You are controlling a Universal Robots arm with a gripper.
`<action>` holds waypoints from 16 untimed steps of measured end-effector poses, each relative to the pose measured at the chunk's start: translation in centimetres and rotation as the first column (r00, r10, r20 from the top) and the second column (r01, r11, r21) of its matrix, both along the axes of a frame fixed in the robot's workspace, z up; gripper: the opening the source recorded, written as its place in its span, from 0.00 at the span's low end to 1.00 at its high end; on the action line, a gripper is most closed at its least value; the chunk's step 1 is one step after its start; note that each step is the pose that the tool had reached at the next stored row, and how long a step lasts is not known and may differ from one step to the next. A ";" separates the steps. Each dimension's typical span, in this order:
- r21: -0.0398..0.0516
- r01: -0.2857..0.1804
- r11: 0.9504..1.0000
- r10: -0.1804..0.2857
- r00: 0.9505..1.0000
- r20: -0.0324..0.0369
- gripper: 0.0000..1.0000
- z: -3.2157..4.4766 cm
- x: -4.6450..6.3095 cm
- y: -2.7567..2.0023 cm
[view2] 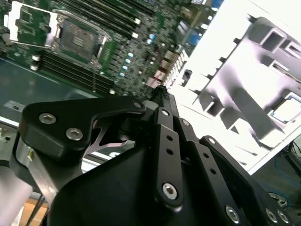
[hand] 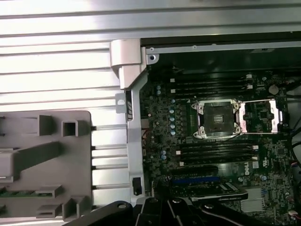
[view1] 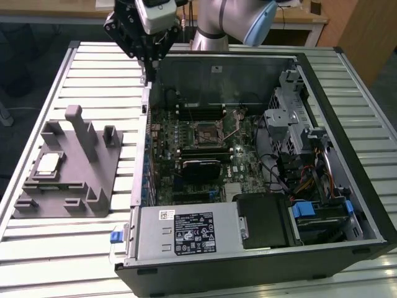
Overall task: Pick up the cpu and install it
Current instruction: 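Reach for the cpu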
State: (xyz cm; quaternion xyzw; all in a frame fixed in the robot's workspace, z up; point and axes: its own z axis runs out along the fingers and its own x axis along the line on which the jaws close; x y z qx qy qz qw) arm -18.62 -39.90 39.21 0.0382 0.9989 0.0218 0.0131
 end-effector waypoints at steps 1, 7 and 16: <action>0.000 0.000 1.000 0.000 1.000 0.000 0.11 -0.01 -0.4 0.00; 0.000 0.000 1.000 0.000 1.000 0.000 0.11 -0.08 -2.8 0.00; 0.000 0.001 1.000 -0.001 1.000 0.000 0.11 -0.24 -5.5 -0.15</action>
